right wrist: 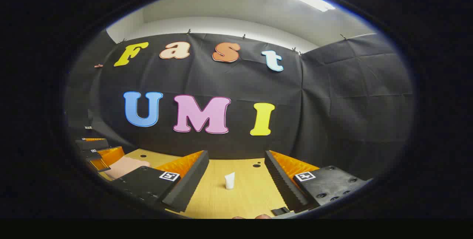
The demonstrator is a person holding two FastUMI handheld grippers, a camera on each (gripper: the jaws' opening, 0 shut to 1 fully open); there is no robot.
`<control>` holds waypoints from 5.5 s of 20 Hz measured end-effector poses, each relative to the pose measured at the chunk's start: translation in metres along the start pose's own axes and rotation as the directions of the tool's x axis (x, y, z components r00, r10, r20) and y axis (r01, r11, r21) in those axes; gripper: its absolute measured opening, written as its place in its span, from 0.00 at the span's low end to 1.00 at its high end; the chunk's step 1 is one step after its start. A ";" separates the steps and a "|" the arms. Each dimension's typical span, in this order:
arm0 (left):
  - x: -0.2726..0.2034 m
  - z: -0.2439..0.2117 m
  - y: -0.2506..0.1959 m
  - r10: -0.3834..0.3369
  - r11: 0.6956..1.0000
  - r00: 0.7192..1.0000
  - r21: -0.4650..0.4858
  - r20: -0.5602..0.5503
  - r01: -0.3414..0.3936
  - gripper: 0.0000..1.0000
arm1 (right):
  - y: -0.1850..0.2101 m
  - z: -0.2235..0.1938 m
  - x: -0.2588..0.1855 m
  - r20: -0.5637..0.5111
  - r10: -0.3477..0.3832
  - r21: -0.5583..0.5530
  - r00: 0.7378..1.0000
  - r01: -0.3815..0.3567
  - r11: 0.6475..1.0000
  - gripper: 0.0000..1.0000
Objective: First open the suitcase, pack the skin care products into it, and then close the suitcase.
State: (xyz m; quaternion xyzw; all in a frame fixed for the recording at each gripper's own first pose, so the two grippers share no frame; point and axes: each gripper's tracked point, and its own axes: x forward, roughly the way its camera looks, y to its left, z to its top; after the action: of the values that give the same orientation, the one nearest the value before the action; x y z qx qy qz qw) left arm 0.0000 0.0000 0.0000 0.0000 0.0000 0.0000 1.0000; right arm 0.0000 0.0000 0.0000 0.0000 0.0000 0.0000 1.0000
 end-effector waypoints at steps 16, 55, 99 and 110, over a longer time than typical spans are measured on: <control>0.006 -0.009 -0.006 0.006 1.000 0.999 0.026 -0.032 -0.005 0.97 | -0.003 0.000 0.013 0.003 0.001 0.025 1.000 -0.001 1.000 0.96; 0.170 -0.347 0.059 0.191 0.968 0.537 0.067 -0.822 -0.241 0.20 | -0.109 -0.111 0.139 -0.255 0.070 0.112 0.964 -0.043 0.993 0.98; 0.013 -0.290 0.614 0.519 0.814 0.413 0.285 -0.748 -0.506 0.20 | 0.061 -0.140 0.091 -0.418 0.025 0.083 0.908 0.010 0.997 0.98; 0.048 -0.166 0.551 0.523 0.850 0.709 0.227 -0.473 -0.475 0.99 | 0.071 -0.179 0.089 -0.463 0.028 0.105 0.886 0.024 0.994 0.98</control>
State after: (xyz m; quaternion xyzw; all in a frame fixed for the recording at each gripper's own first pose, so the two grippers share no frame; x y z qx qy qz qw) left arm 0.0484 0.5515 -0.1659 0.0442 0.2693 0.2701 0.9233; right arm 0.0887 0.0715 -0.1792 0.0539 0.2390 0.0011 0.9695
